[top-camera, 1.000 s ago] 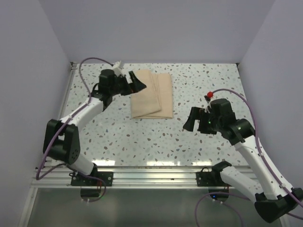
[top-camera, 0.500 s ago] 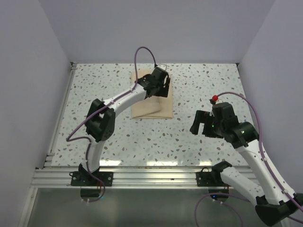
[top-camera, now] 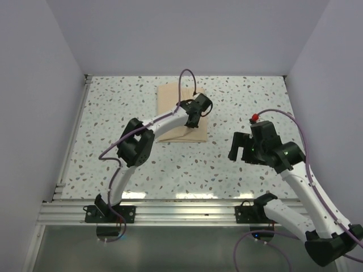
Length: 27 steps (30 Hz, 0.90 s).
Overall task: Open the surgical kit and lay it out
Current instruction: Open the surgical kit at the center of the board.
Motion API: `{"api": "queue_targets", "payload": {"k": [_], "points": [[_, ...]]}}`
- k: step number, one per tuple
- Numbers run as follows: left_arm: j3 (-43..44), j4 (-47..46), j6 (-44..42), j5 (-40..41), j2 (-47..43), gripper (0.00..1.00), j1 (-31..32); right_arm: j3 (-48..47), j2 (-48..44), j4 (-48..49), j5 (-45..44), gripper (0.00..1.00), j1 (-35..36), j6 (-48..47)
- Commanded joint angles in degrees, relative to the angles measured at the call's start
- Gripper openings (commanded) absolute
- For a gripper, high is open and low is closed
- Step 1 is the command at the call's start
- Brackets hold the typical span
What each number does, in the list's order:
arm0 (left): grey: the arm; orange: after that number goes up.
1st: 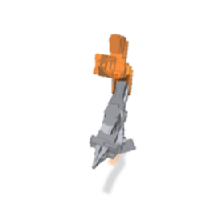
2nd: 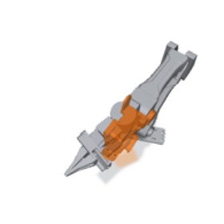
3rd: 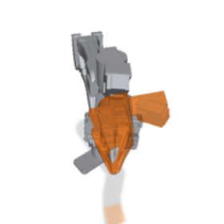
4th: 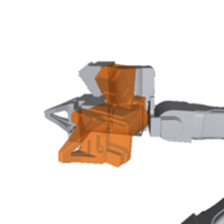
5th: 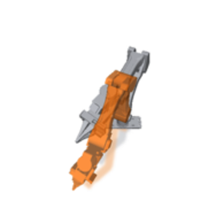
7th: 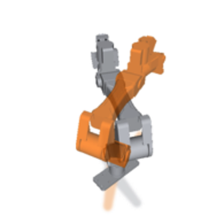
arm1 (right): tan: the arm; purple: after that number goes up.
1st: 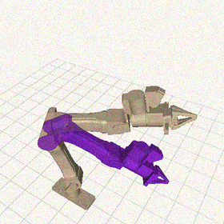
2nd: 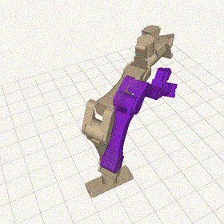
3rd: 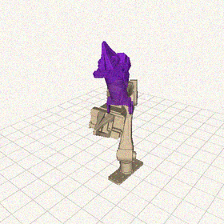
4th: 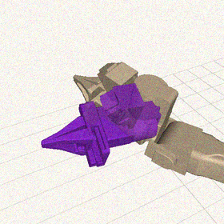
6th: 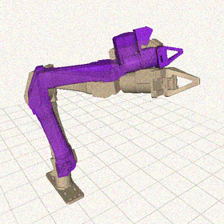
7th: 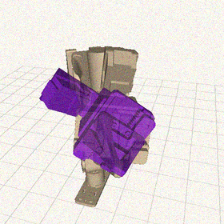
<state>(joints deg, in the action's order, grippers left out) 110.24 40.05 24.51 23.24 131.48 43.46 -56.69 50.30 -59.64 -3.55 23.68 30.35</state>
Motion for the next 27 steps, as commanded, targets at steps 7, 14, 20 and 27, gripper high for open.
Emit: {"api": "queue_targets", "payload": {"k": [7,14,20,27], "points": [[0.26,1.35,1.94,4.79,-13.6,0.0,-4.95,-7.99,9.35,3.72,0.21,0.97,-0.13,-4.15],[-19.68,-2.43,3.79,4.62,-34.43,0.33,-20.14,-23.54,29.02,8.39,9.26,0.92,0.75,-6.71],[-35.16,-4.09,2.21,4.18,-42.96,1.0,-25.18,-43.65,48.19,7.61,9.01,0.92,8.64,-6.7],[-45.37,-9.12,1.06,-5.84,-45.96,1.0,-27.82,-73.7,74.74,-0.65,5.58,0.9,17.01,-5.48]]}}
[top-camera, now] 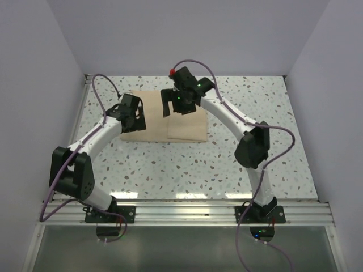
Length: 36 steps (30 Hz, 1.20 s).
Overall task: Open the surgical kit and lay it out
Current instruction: Open the surgical kit at the center of the board.
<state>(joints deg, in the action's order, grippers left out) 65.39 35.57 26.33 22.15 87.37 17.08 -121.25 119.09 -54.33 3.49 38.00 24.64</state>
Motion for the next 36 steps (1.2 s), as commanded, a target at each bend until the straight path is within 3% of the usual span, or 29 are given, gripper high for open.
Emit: {"api": "queue_targets", "payload": {"k": [1,4,9,13,16,17,19,20,21,22,25,26,27,31,36], "points": [[-0.35,-4.37,-0.92,-4.66,-1.59,1.0,-1.61,-11.27,10.24,-7.36,-2.07,0.89,3.13,0.75],[0.18,-3.85,-2.5,-3.44,0.07,1.0,-1.96,-16.64,16.94,-9.21,-4.62,0.88,4.1,3.21],[-0.69,-4.46,-2.86,-5.18,1.4,0.99,-3.81,-15.86,21.88,-9.13,-10.86,0.82,5.15,5.59],[-2.28,-5.95,-3.38,-7.64,1.83,0.97,-4.86,-17.08,26.19,-9.83,-12.71,0.68,5.77,6.21],[-3.42,-6.57,-4.09,-8.52,3.15,0.92,-6.0,-18.14,28.56,-10.45,-14.03,0.54,6.03,6.65],[-3.86,-7.44,-4.18,-8.88,3.59,0.84,-6.35,-18.23,28.83,-10.54,-14.29,0.39,6.38,6.56],[-5.53,-8.58,-4.53,-10.02,4.21,0.72,-7.41,-18.06,29.44,-10.97,-14.65,0.23,6.47,6.65],[-6.05,-9.72,-4.62,-10.55,5.34,0.62,-7.67,-17.79,29.53,-11.06,-14.74,0.07,6.56,6.65],[-7.02,-10.25,-4.7,-10.9,6.13,0.57,-7.94,-17.88,29.54,-11.33,-14.56,0.0,6.48,6.82],[-7.37,-10.87,-4.71,-11.51,7.01,0.54,-8.2,-17.71,29.45,-11.59,-14.56,0.0,6.56,6.91],[-7.73,-12.02,-4.62,-11.96,11.05,0.3,-8.55,-17.88,27.96,-12.64,-14.47,0.0,6.48,6.73],[-7.29,-11.84,-4.36,-11.78,12.63,0.09,-8.47,-17.88,25.52,-13.0,-15.69,0.0,6.39,6.73],[-7.03,-11.67,-3.92,-11.61,13.17,0.0,-8.55,-17.44,23.84,-13.35,-18.92,0.0,6.21,6.65],[-5.88,-11.31,-3.39,-10.03,13.7,0.0,-8.56,-7.45,9.53,-12.13,-27.38,0.0,0.7,7.35],[-2.46,-9.38,-3.91,-8.53,14.84,0.0,-8.47,15.05,-9.8,-7.56,-30.29,0.0,-10.29,7.0]]}}
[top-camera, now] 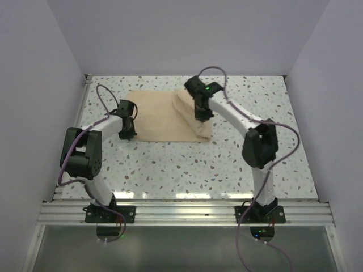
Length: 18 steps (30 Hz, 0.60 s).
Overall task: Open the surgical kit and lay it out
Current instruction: Open the surgical kit at the center of the board.
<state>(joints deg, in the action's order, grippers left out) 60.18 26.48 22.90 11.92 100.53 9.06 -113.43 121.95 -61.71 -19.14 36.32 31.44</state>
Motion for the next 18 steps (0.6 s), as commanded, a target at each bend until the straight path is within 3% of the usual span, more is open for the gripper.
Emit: {"api": "queue_targets", "payload": {"k": [1,7,10,15,18], "points": [[3.18,-0.11,-0.4,2.14,1.77,0.0,-0.45,10.04,-14.62,1.06,-7.58,0.0,-10.37,-0.06],[6.17,2.26,-0.57,2.05,2.13,0.0,-0.53,22.45,-17.63,-0.49,-9.33,0.0,-21.0,-0.86],[6.79,3.4,-0.75,1.88,1.86,0.0,-0.53,24.3,-16.57,-2.61,-10.74,0.98,-23.65,0.72],[6.18,4.28,-0.75,2.23,1.07,0.0,-0.53,22.03,-17.71,-3.15,-13.03,0.98,-24.36,0.9],[4.95,4.37,-0.48,2.23,0.02,0.0,-0.45,18.95,-19.73,0.0,-7.62,0.99,-24.36,0.55]]}}
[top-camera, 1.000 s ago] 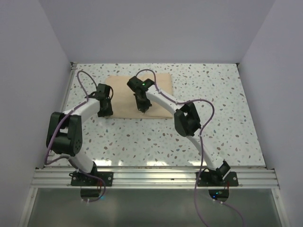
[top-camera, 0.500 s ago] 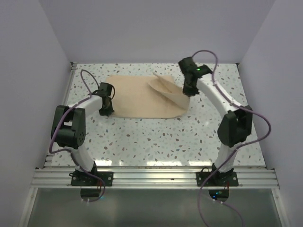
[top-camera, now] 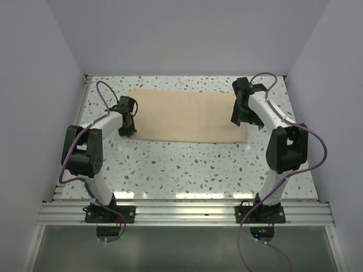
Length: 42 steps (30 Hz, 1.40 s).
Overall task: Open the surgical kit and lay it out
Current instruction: Open the surgical kit at the center of the board.
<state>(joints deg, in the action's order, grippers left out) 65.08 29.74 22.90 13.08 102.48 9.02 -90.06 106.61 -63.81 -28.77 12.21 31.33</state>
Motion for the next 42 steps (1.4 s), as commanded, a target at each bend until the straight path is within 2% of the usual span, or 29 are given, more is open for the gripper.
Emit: {"api": "queue_targets", "payload": {"k": [1,5,7,11,13,14,15,18,24,35,42], "points": [[-0.21,1.11,-0.4,0.98,-2.36,0.0,-0.4,-5.03,-4.83,5.24,3.97,0.98,-0.17,0.4],[-1.88,1.2,-0.22,0.1,-4.3,0.0,-0.32,-10.02,-2.74,12.74,12.15,0.97,-0.25,0.83],[-2.41,1.38,-0.13,-0.95,-5.35,0.0,-0.4,-13.98,1.21,12.93,13.39,0.86,-0.25,1.19],[-4.08,1.46,0.04,-2.27,-7.46,0.0,-0.23,-32.48,14.56,7.57,11.64,0.72,-0.52,1.45],[-4.43,1.99,0.04,-2.8,-8.6,0.0,-0.14,-37.97,21.6,6.6,11.72,0.64,-1.13,1.19],[-4.43,2.34,0.04,-2.89,-8.96,0.0,-0.05,-43.22,23.71,6.51,11.55,0.63,-1.39,1.19],[-4.35,2.52,-0.04,-3.06,-9.22,0.0,-0.05,-45.79,25.65,6.42,11.55,0.6,-1.74,1.1],[-4.08,3.75,-0.04,-3.24,-10.54,0.0,0.04,-53.45,33.3,6.94,12.16,0.59,-3.24,1.63],[-4.96,4.72,0.31,-3.5,-13.18,0.0,0.12,-53.03,38.06,14.84,11.29,0.61,-5.97,1.37],[-9.09,4.54,1.01,-1.57,-15.03,0.0,0.12,-55.4,44.65,17.84,7.77,0.61,-7.28,-2.15],[-9.45,4.89,0.84,-0.95,-14.5,0.0,0.04,-55.75,46.94,18.37,7.94,0.52,-8.08,-2.77]]}}
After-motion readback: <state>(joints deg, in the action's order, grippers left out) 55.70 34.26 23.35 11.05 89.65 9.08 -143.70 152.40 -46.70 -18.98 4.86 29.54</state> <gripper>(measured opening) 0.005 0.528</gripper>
